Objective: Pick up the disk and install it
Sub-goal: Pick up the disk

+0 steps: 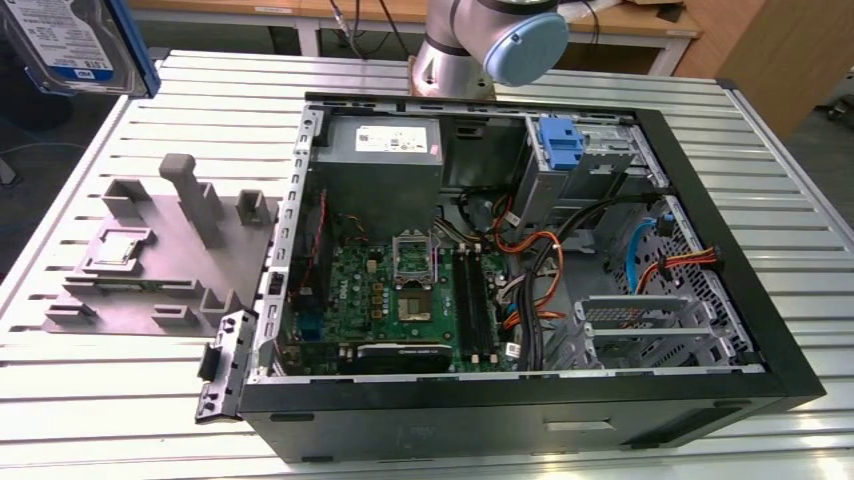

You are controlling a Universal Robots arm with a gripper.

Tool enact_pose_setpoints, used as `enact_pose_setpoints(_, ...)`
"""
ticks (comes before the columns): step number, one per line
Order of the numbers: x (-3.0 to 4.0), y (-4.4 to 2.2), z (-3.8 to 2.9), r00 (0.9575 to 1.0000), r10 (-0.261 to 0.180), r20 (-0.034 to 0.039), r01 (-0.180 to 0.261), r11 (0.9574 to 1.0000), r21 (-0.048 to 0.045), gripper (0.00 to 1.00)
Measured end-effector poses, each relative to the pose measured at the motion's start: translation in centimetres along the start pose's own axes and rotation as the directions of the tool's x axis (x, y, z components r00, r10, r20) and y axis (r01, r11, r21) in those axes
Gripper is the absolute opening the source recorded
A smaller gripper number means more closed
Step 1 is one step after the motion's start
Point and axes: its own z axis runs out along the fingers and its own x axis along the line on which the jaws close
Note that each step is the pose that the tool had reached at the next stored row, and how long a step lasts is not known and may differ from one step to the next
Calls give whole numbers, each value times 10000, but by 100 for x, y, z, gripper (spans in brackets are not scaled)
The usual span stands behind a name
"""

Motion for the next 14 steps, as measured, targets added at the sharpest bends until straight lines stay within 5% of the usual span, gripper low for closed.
enact_pose_setpoints(14,-2,-35,-1,10000,0,0,0,10000,-1,36)
